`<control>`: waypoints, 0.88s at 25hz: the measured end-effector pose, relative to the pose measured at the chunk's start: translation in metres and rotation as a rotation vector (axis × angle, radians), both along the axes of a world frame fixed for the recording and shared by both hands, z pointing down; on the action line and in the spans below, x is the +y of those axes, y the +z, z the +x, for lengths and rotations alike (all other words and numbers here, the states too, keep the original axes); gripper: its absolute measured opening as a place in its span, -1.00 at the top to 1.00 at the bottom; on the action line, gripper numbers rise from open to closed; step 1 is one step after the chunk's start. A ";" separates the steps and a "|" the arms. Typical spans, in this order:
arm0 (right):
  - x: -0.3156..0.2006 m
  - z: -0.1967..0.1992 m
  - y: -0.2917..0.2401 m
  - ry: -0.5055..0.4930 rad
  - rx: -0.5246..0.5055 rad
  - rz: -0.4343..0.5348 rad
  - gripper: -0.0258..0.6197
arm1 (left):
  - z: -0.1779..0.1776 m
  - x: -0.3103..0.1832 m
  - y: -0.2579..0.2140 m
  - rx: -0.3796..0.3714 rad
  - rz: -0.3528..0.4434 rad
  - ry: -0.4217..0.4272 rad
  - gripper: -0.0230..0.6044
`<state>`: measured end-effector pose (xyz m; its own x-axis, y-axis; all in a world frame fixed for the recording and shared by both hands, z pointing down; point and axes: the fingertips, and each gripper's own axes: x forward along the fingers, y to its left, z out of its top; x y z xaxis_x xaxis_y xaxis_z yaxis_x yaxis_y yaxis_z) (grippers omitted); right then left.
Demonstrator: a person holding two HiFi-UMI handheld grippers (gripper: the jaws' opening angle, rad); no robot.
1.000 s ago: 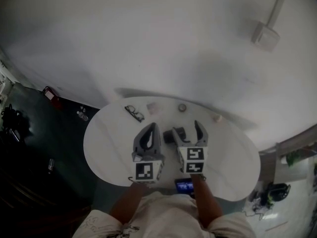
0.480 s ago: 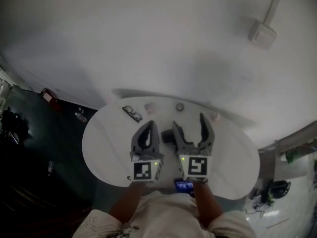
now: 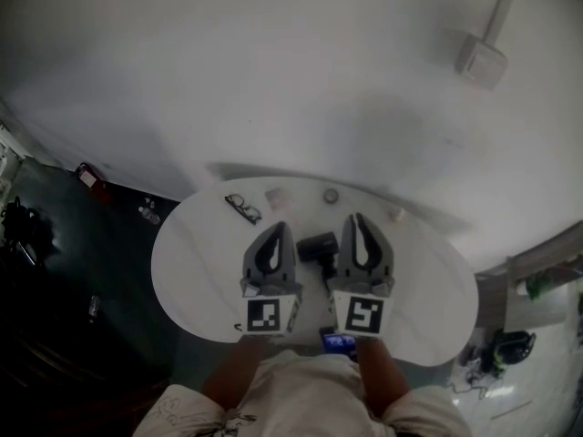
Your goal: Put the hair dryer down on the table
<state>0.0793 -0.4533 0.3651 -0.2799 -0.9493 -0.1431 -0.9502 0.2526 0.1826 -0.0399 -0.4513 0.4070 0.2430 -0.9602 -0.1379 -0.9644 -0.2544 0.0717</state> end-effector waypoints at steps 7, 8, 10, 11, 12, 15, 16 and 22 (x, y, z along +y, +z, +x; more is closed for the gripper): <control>0.000 0.000 0.003 -0.015 0.002 -0.040 0.91 | 0.001 0.000 -0.002 -0.003 0.006 0.002 0.94; -0.001 -0.001 0.003 -0.017 0.002 -0.041 0.91 | 0.001 0.000 -0.002 -0.002 0.007 0.003 0.94; 0.000 -0.002 0.003 -0.020 0.004 -0.046 0.91 | 0.001 0.001 -0.003 0.003 0.007 0.002 0.94; 0.000 -0.002 0.003 -0.020 0.004 -0.048 0.91 | 0.000 0.001 -0.003 0.007 0.006 0.001 0.94; 0.001 -0.002 0.003 -0.021 0.003 -0.048 0.91 | 0.000 0.002 -0.003 0.010 0.006 0.001 0.94; -0.001 -0.001 0.003 -0.019 0.000 -0.050 0.91 | 0.000 0.002 -0.004 0.012 0.008 0.002 0.94; -0.001 0.000 0.003 -0.017 -0.002 -0.054 0.91 | 0.000 0.002 -0.005 0.012 0.008 0.002 0.94; 0.000 -0.001 0.005 -0.017 0.011 -0.058 0.91 | -0.001 0.003 -0.004 0.008 0.004 -0.001 0.94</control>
